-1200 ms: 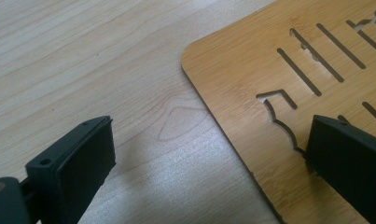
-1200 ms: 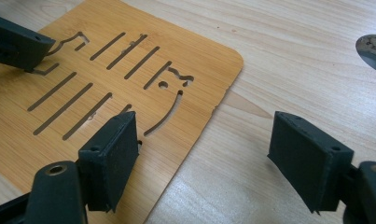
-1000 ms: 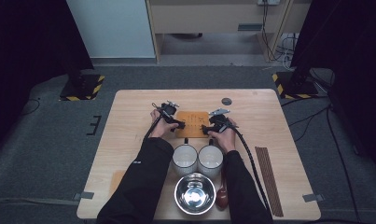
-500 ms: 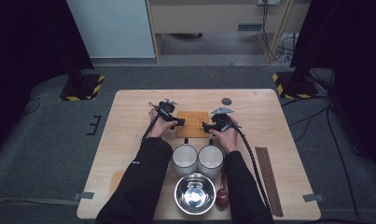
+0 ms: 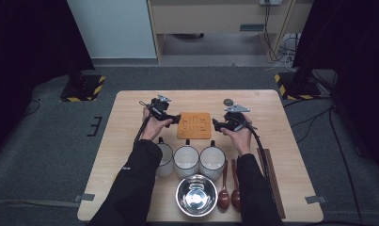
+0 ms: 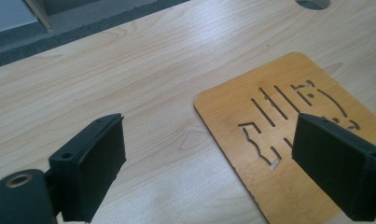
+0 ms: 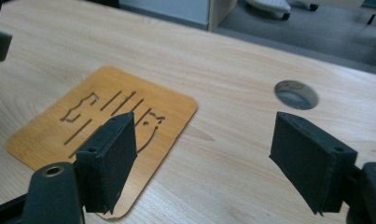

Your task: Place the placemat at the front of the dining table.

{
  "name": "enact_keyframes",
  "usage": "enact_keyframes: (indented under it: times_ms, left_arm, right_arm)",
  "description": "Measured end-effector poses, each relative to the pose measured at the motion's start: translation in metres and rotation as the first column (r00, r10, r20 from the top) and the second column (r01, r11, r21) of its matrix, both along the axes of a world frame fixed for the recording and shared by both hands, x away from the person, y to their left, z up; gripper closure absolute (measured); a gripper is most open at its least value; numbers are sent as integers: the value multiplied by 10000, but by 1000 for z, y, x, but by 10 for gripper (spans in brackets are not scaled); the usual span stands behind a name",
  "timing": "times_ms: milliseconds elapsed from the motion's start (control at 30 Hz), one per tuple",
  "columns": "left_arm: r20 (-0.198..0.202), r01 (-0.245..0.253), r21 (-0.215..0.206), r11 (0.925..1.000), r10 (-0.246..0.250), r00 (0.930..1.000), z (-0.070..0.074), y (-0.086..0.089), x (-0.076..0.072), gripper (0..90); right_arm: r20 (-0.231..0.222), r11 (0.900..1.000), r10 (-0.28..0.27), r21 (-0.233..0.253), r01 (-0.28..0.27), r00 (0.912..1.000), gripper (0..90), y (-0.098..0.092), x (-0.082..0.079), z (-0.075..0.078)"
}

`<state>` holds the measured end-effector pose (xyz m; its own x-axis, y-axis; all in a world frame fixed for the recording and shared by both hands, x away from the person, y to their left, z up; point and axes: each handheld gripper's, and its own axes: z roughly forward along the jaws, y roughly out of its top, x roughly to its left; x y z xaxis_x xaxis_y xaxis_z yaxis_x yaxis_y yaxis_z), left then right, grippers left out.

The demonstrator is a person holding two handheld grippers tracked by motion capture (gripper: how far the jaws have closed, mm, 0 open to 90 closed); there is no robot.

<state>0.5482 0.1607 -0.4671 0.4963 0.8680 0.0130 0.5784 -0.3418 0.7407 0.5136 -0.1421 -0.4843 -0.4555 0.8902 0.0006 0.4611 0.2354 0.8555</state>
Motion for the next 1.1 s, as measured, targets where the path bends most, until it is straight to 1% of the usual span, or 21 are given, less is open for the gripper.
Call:
enact_keyframes:
  times_ms: [67,133,167,200,267,333,467,533,633,733,833,933,1000,1067,1100]
  left_arm:
    - [89,60,-70,10000,-59,9999,2,4,-4,103]
    - [115,86,-165,9998,-84,9999,5,9,-9,113]
    - [190,108,-195,9998,-104,9998,6,12,-12,118]
    - [294,102,-254,9996,-95,9995,7,15,-15,130]
    - [347,86,-278,9996,-77,9994,8,21,-19,143]
    - [507,35,-280,9996,-21,9987,10,27,-24,154]
    - [768,-100,-460,9989,135,9970,16,41,-33,173]
    - [765,-86,-623,9980,134,9970,18,48,-39,180]
    - [666,-86,-684,9976,131,9977,21,58,-48,193]
    - [597,-117,-779,9969,163,9981,24,68,-56,203]
    - [544,-162,-712,9973,201,9983,28,77,-65,220]
    - [604,-104,-607,9981,141,9981,33,83,-73,236]
    - [784,69,-398,9992,-38,9969,36,85,-78,243]
    - [934,193,-446,9988,-151,9955,39,88,-84,252]
    - [1038,262,-357,9990,-224,9943,41,90,-87,251]
  right_arm:
    - [96,9997,-74,244,71,9999,225,-5,-4,6]
    - [128,9994,-120,327,116,9998,225,-10,-7,10]
    - [172,9994,-139,318,133,9998,224,-12,-9,12]
    - [206,9990,-169,407,160,9996,224,-14,-11,15]
    - [285,9991,-151,396,140,9995,220,-17,-14,18]
    - [261,9993,-178,325,170,9995,218,-21,-17,21]
    - [351,9991,-271,337,259,9990,217,-27,-22,27]
    - [366,9989,-307,357,294,9989,216,-29,-25,30]
    - [356,9988,-415,274,405,9985,208,-35,-30,34]
    - [429,9985,-446,347,432,9981,206,-39,-35,40]
    - [563,9986,-422,336,403,9975,204,-43,-40,46]
    - [646,9986,-477,279,460,9968,200,-49,-45,51]
    - [690,9986,-500,203,487,9964,195,-55,-48,54]
    - [731,9979,-610,259,593,9955,194,-62,-52,57]
    - [764,9973,-671,338,647,9948,194,-64,-53,57]
